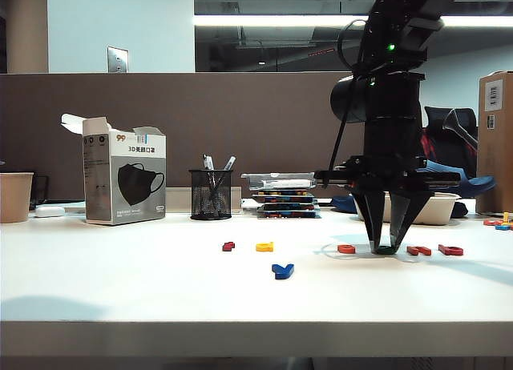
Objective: Select the appropriate letters from the row of letter magnets placed on the table to arrange into the word "yes".
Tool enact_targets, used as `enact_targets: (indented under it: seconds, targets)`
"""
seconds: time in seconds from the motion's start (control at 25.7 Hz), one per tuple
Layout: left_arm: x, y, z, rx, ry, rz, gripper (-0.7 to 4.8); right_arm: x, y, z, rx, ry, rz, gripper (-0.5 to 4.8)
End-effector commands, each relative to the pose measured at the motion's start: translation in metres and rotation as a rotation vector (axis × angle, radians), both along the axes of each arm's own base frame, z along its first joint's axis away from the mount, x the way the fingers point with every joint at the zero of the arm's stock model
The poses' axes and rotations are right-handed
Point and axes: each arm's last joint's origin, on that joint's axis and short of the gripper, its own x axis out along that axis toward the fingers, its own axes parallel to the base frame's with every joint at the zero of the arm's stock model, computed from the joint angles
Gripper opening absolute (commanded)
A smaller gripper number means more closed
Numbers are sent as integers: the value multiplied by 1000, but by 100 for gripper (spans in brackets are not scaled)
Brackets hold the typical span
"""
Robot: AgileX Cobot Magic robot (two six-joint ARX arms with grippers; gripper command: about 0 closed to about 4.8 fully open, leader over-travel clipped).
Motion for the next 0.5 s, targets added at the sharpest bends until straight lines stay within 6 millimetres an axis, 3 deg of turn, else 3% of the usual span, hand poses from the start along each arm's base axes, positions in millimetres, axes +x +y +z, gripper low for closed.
enact_targets:
  seconds: [0.04,0.5]
  targets:
    - [0,0,3,-20,-7,0,-6,0,0,1,-2,-6,-4,53]
    - [0,0,3,-20,-7,-1,-6,-2,0,2,-4,13,-3,53]
